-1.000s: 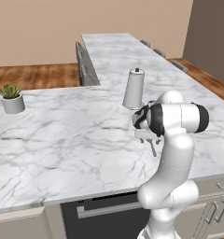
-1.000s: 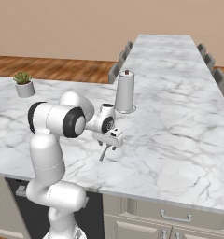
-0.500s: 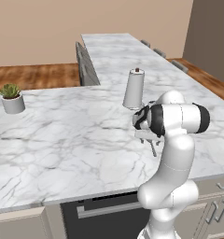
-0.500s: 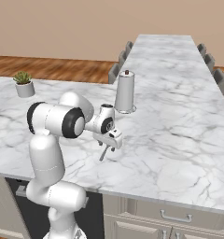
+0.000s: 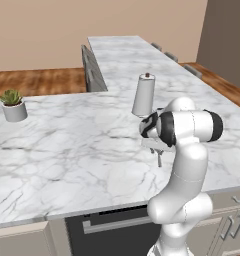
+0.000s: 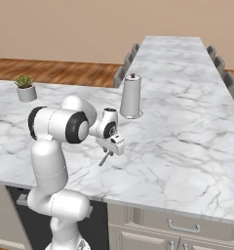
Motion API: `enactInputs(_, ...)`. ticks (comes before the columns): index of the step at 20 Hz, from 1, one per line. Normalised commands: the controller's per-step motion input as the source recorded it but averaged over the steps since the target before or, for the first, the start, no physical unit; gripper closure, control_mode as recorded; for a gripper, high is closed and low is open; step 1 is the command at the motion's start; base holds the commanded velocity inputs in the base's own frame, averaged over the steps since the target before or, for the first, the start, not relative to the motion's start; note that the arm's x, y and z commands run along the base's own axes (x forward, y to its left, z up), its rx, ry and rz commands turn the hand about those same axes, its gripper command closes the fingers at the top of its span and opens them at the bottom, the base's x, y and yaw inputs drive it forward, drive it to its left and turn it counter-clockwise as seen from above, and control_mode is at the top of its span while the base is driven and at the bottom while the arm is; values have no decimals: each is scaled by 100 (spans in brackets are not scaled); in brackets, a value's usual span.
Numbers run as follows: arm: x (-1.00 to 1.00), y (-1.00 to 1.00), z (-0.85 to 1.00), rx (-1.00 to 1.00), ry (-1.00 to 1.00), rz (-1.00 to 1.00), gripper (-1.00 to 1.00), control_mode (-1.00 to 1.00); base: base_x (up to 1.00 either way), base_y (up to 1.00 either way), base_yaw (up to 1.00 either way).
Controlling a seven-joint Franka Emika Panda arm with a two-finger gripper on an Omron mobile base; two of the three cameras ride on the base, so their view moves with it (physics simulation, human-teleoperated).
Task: Organize the utensils by type. Pick up the wooden spoons from the counter and place them in the open cabinet. Then pick up the metallic utensils from the counter and place them in the open drawer.
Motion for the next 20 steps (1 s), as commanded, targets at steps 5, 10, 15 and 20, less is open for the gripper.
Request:
enactInputs(5,-25,-5,-21,0,0,-10,100,-100,0,0,0)
enactInputs(10,-16,-4,-2,0,-1,-14,100,-100,0,0,0)
enactInputs(15,-15,-16,30,3,-7,-7,100,-100,0,0,0)
enactInputs(20,-34,0,65,0,-10,1,100,-100,0,0,0)
